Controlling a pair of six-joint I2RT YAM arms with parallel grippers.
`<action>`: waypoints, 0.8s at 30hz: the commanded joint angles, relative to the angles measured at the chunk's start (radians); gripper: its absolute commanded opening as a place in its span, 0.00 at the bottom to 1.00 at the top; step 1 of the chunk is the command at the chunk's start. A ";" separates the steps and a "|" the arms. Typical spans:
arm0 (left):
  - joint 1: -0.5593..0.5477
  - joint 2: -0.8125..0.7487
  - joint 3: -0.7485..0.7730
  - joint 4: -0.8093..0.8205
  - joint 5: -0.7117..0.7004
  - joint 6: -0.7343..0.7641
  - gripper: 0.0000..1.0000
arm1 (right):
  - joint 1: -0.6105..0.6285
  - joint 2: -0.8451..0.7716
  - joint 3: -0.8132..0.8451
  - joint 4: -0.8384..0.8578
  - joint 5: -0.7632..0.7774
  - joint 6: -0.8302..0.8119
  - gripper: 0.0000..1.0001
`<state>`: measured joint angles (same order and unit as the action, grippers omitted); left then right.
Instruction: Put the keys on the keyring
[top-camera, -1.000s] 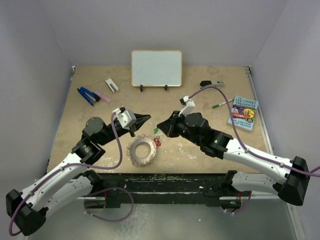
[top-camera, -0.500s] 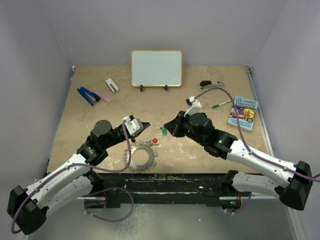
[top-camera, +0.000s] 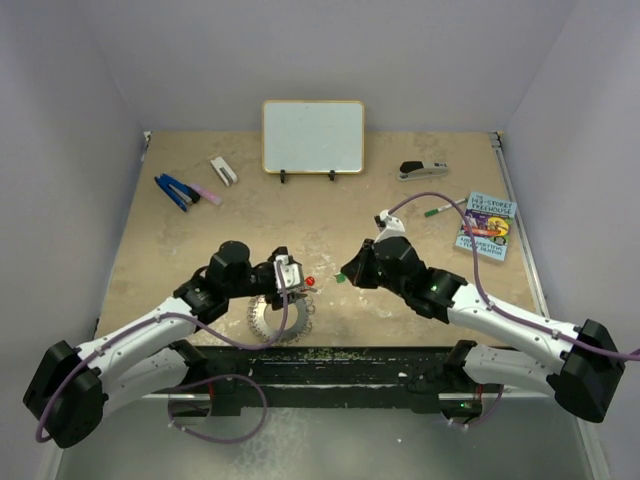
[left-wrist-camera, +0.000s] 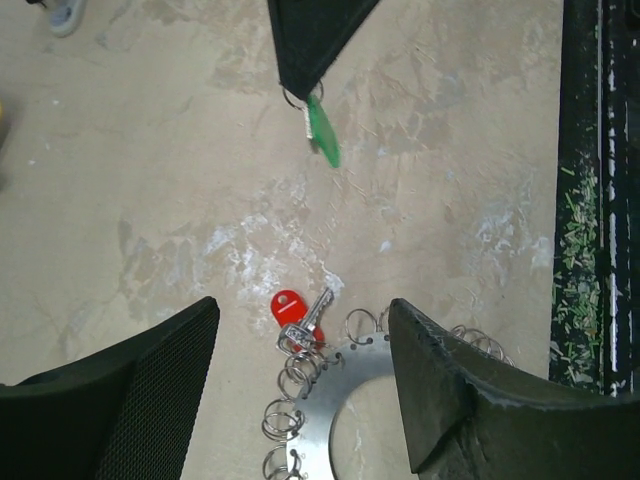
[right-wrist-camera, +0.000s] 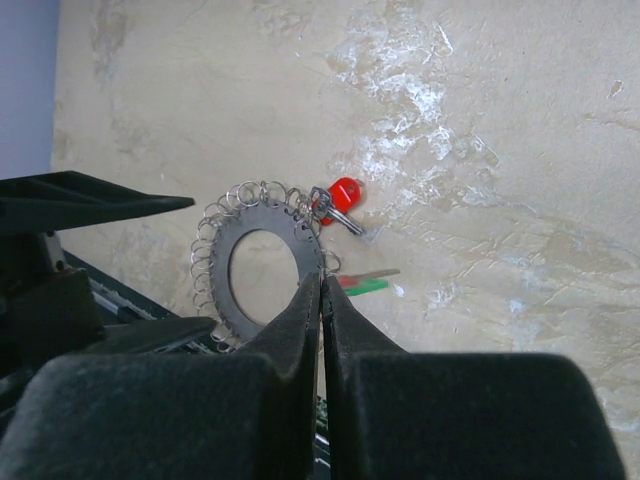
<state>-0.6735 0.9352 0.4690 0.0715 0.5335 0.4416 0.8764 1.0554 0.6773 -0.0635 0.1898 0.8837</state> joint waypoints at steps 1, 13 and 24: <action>0.005 0.066 -0.023 0.100 0.105 0.042 0.73 | -0.011 -0.020 -0.016 0.047 -0.004 0.000 0.00; -0.086 0.286 0.128 -0.141 0.252 0.368 0.65 | -0.031 0.018 -0.066 0.113 -0.081 0.015 0.00; -0.123 0.402 0.160 -0.103 0.089 0.440 0.51 | -0.034 0.021 -0.074 0.114 -0.091 0.012 0.00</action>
<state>-0.7887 1.3117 0.6064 -0.0612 0.6464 0.8070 0.8482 1.0817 0.6006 0.0120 0.1089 0.8890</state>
